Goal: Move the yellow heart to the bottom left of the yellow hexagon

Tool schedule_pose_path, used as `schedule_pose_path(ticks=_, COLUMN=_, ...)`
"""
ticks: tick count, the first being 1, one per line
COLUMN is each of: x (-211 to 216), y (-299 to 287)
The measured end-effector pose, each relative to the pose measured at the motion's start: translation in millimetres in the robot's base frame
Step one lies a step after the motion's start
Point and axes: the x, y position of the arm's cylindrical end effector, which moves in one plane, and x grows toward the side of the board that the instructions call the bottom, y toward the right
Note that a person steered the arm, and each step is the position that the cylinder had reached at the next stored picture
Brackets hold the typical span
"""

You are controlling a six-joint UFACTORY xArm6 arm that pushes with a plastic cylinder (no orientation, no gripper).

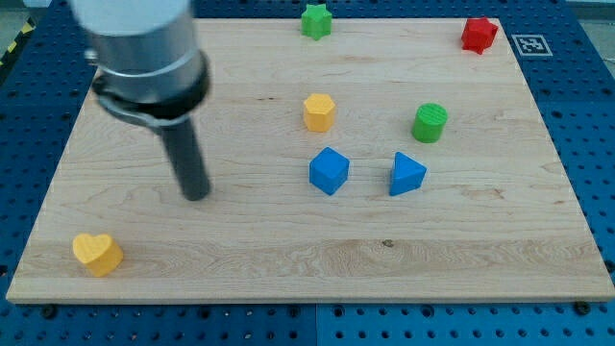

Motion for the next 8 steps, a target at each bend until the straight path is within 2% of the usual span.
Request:
schedule_pose_path(ticks=1, x=1.7, y=-69.8)
schedule_pose_path(ticks=2, x=34.0, y=-113.6)
schedule_pose_path(ticks=3, x=94.3, y=-124.3)
schedule_pose_path(ticks=4, x=110.0, y=-119.1)
schedule_pose_path(ticks=8, x=85.3, y=-31.1)
